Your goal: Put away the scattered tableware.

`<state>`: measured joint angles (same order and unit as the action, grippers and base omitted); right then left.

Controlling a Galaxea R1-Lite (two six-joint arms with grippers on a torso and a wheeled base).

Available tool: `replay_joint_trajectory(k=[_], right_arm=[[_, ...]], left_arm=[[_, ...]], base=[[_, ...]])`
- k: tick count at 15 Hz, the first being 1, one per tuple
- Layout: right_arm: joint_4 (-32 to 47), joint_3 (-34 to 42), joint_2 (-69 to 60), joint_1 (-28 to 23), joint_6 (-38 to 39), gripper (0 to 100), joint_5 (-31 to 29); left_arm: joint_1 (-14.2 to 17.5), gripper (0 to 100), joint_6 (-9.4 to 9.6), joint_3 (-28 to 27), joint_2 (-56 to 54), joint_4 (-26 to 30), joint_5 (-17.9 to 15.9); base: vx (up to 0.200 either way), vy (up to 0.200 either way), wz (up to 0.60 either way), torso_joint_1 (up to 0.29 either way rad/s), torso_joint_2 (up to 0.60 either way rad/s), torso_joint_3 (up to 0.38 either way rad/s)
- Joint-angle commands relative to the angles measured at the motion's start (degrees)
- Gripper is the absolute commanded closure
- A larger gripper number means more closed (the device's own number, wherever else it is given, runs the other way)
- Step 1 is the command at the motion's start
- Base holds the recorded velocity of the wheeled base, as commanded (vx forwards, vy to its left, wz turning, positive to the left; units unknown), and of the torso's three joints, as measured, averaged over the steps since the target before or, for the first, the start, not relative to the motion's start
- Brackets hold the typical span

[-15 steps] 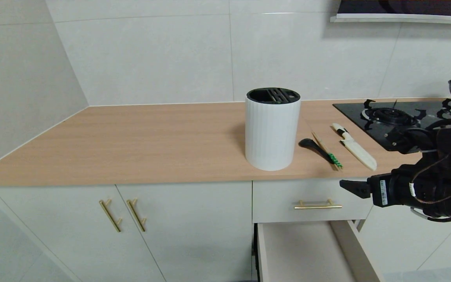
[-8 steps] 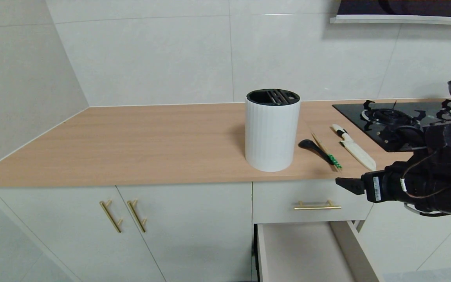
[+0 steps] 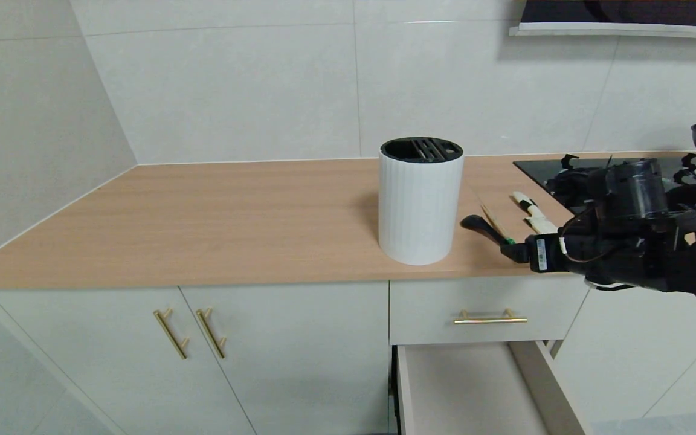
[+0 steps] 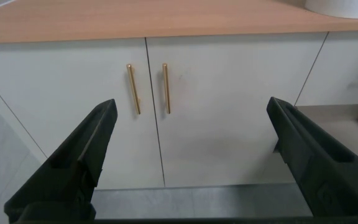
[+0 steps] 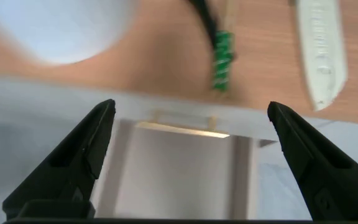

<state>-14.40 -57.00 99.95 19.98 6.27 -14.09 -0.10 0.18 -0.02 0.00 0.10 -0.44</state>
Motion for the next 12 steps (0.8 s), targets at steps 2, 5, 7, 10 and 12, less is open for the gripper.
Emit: replay_joint_trajectory(k=[2, 5, 7, 10, 12], right_arm=[[-3.62, -1.27, 8.07, -0.73, 0.06, 0, -1.82], [-5.64, -1.18, 9.3, -1.0, 0.06, 0, -1.99], [-6.61, -1.18, 10.0, -1.35, 0.06, 0, -1.99], [-7.58, -1.18, 10.26, -1.35, 0.06, 0, -1.99], [-7.58, -1.18, 10.26, -1.35, 0.15, 0, -1.99]], left_arm=[[0.01, 0, -0.01, -0.06, 0.09, -0.01, 0.0], [0.01, 0, -0.01, 0.02, 0.09, -0.01, 0.0], [0.01, 0, -0.01, -0.06, 0.09, -0.01, 0.0], [0.01, 0, -0.01, -0.06, 0.09, -0.01, 0.0], [0.01, 0, -0.01, -0.06, 0.09, -0.01, 0.0]], base=[[0.0, 0.0, 0.0, 0.0, 0.0, 0.0], [0.0, 0.0, 0.0, 0.0, 0.0, 0.0], [0.0, 0.0, 0.0, 0.0, 0.0, 0.0], [0.0, 0.0, 0.0, 0.0, 0.0, 0.0], [0.0, 0.0, 0.0, 0.0, 0.0, 0.0]])
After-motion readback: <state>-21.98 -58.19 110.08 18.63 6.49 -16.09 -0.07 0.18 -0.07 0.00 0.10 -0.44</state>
